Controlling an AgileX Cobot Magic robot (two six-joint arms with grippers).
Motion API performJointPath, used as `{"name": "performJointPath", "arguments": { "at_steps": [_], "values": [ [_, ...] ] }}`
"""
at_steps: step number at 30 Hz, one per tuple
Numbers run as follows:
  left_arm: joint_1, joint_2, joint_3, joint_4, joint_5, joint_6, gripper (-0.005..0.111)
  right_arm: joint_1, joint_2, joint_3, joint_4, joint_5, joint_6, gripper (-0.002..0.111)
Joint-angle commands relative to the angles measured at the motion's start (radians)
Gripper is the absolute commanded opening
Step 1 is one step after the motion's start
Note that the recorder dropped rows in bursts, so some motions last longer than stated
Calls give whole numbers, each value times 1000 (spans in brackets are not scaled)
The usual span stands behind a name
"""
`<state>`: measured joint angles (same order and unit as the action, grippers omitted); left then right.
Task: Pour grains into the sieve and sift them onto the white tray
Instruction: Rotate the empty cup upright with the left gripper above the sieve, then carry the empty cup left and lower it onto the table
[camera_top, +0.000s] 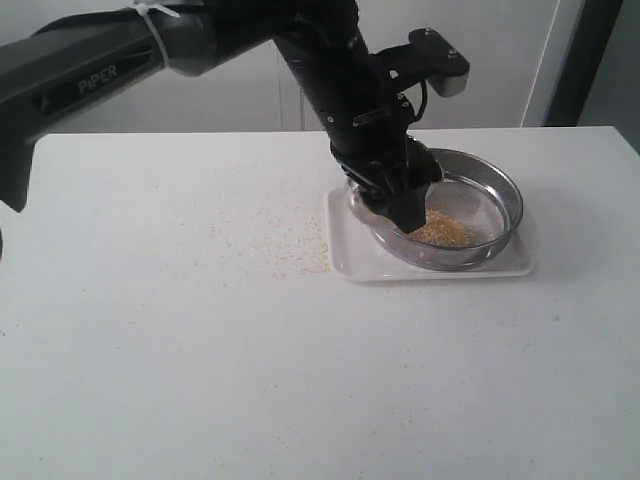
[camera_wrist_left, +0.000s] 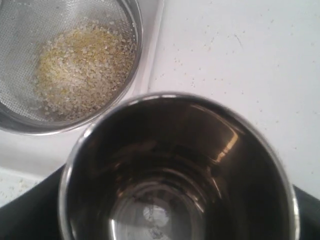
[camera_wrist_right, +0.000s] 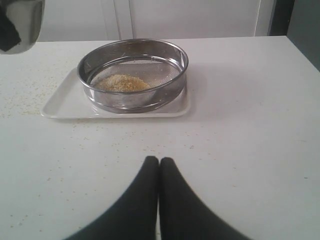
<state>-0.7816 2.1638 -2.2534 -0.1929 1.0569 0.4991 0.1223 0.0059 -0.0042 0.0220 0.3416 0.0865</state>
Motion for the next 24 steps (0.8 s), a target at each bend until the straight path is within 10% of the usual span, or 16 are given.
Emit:
{"name": "performJointPath", "arguments": {
  "at_steps": [1,24],
  "values": [
    [1,-79,47,28,37,-48,0,-3,-6,4,-4,-6,2,0],
    [100,-403,570,98,-219,-156,0,-3,-6,4,-4,-6,2,0]
  ]
}}
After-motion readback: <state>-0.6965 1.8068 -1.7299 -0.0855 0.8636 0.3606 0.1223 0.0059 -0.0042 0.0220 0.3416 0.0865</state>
